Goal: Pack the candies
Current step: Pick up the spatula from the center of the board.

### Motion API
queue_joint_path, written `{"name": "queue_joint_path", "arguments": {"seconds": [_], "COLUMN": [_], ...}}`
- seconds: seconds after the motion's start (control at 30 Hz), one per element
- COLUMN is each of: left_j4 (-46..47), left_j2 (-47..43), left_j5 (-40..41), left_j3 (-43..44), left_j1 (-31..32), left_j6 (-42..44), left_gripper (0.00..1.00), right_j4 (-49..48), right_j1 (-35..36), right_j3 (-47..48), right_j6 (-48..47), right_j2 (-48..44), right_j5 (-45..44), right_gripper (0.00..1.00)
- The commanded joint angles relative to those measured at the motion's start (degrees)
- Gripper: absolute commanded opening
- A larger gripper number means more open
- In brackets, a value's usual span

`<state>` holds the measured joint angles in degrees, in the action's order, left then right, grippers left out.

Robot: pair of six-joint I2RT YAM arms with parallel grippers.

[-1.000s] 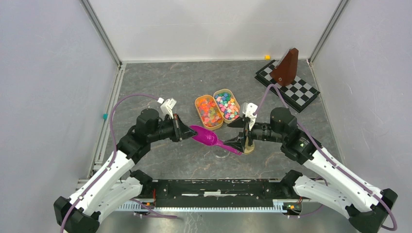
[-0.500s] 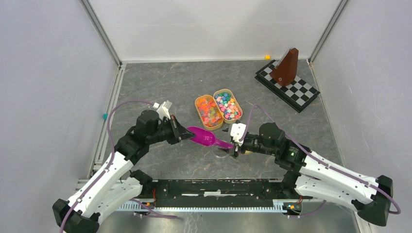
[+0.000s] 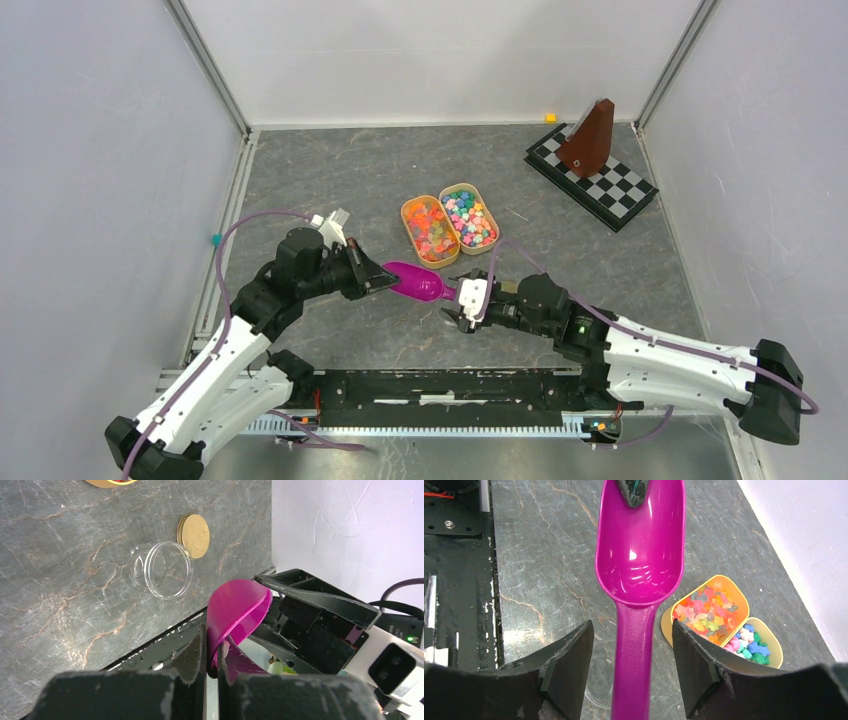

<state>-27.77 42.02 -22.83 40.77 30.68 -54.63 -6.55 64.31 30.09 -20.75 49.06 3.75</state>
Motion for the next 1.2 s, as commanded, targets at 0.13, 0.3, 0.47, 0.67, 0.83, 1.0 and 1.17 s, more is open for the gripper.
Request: {"name": "queue_joint_path", "arguments": {"seconds": [0.13,0.3,0.47,0.67,0.83,1.0,1.17], "left_j4": [1.0,1.1,1.1,1.0,0.9,1.0,0.9], "left_j2": [-1.1,-1.3,-1.5,-2.6,-3.2,-3.4,-3.6], "left_j5": [-2.4,-3.1,-4.1,-4.2,-4.6,-4.7,-4.7], "left_j3": [2.4,2.5,2.8,2.8,2.7,2.6,2.2], "left_j1": [0.1,0.1,0.1,0.1,0.1,0.2,0.2], "left_j6": [-4.7,-5.4,-6.1,-6.9,-7.3,-7.9,-7.9], "left_gripper": [0.02,0.02,0.02,0.02,0.02,0.02,0.02], "right_j4": [-10.6,-13.1,-13.8,-13.2,-13.1,-13.9,-15.9], "right_j1": [2.4,3.1,3.7,4.3,4.9,5.2,5.3], "right_j3": [-3.0,-3.3,-2.9,-2.5,-2.7,-3.0,-3.7], "right_j6": [-3.2,-3.2,-4.0,-4.8,-5.1,-4.9,-3.7], "right_j2": [-1.1,-0.4,0.6,1.3,1.4,1.0,-0.1], "right_j5": [-5.2,-6.0,-6.6,-7.7,-8.6,-8.7,-8.7], "right_gripper": [0.56,0.52,0.51,0.49,0.39,0.25,0.05]}}
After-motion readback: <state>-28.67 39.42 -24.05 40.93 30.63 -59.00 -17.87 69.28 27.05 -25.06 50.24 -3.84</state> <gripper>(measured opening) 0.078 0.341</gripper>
